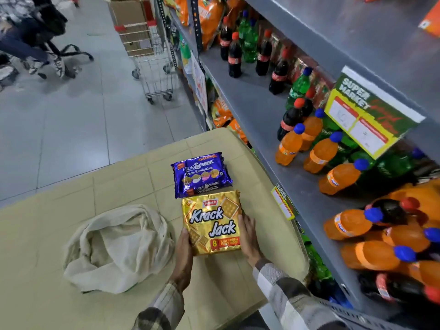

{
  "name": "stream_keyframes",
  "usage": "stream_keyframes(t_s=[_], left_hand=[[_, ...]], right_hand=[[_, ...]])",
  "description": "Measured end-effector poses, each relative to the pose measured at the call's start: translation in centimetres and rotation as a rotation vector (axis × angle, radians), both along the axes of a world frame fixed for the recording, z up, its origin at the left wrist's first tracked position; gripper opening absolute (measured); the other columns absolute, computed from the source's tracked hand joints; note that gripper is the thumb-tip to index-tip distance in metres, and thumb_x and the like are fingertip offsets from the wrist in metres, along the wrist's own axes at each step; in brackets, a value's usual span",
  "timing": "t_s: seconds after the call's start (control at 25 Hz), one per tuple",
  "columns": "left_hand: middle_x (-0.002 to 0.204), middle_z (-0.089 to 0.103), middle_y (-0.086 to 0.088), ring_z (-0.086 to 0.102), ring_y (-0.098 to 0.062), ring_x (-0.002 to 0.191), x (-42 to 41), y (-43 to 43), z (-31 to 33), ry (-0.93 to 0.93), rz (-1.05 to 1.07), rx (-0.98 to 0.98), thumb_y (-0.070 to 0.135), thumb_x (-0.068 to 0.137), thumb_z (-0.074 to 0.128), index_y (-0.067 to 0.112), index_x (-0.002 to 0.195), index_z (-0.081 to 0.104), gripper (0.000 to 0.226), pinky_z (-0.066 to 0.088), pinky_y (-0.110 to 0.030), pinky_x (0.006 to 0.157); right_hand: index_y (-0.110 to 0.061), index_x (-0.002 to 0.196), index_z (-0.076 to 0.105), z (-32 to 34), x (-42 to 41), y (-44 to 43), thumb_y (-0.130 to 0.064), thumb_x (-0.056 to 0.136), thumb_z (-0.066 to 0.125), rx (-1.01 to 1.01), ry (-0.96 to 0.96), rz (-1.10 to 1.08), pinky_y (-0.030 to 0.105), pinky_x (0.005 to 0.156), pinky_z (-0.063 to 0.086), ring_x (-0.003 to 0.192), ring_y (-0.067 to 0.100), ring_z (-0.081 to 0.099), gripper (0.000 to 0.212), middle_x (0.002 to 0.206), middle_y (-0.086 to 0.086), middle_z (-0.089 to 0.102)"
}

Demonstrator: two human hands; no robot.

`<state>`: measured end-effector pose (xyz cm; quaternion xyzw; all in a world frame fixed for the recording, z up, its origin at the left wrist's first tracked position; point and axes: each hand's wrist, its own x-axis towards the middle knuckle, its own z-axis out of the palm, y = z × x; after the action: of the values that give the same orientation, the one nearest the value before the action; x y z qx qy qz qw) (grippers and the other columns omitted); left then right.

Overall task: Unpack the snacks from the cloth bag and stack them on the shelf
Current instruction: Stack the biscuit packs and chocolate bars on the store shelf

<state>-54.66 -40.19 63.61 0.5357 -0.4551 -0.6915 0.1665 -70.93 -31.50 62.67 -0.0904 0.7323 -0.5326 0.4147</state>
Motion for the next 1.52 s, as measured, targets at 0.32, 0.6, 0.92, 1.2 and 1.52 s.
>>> stream_keyframes(t_s=[0.32,0.6,0.92,1.2,1.52], left_hand=[[0.077,0.071,0.006,0.066,-0.014,0.068,2.9,-2.5,8.2,0.165,-0.207,-0.167,0.046,0.093,0.033,0.028,0.076,0.067,0.043,0.047,-0.028,0.057],[0.137,0.057,0.023,0.061,-0.002,0.120,4.2,-0.2,21.4,0.616,-0.467,-0.369,0.041,0.098,0.043,0.045,0.142,0.043,0.045,0.056,-0.027,0.089],[0.125,0.070,0.013,0.069,-0.011,0.110,3.2,10.7,33.3,0.900,-0.669,-0.317,0.026,0.093,0.038,0.034,0.142,0.050,0.051,0.058,-0.023,0.078],[0.110,0.075,0.015,0.070,-0.007,0.104,2.2,23.7,38.7,1.078,-0.857,-0.242,0.024,0.094,0.044,0.014,0.145,0.047,0.052,0.056,-0.019,0.078],[0.126,0.070,-0.001,0.067,-0.023,0.115,0.1,42.8,42.2,1.079,-1.035,-0.153,0.036,0.094,0.045,0.021,0.141,0.053,0.050,0.052,-0.043,0.100]], right_hand=[[-0.031,0.120,0.058,10.6,5.1,2.8,-0.028,0.104,0.040,-0.199,0.085,-0.225,0.043,0.105,0.048,0.119,0.027,0.054,0.025,0.121,0.015,0.042],[-0.020,0.156,0.022,26.0,10.9,9.9,-0.015,0.108,0.033,-0.472,0.400,-0.314,0.021,0.108,0.045,0.134,0.002,0.047,0.050,0.155,-0.010,0.036],[-0.042,0.154,0.021,36.1,16.5,23.6,-0.030,0.104,0.033,-0.450,0.573,-0.519,0.045,0.109,0.048,0.130,0.014,0.056,0.053,0.133,-0.023,0.062],[-0.042,0.154,0.025,41.4,21.2,36.6,-0.041,0.092,0.042,-0.468,0.634,-0.770,0.033,0.094,0.058,0.119,0.006,0.064,0.064,0.137,-0.013,0.061],[-0.057,0.144,0.028,44.5,22.2,54.4,-0.055,0.085,0.035,-0.213,0.742,-1.021,0.053,0.121,0.027,0.147,0.014,0.033,0.060,0.161,-0.013,0.031]])
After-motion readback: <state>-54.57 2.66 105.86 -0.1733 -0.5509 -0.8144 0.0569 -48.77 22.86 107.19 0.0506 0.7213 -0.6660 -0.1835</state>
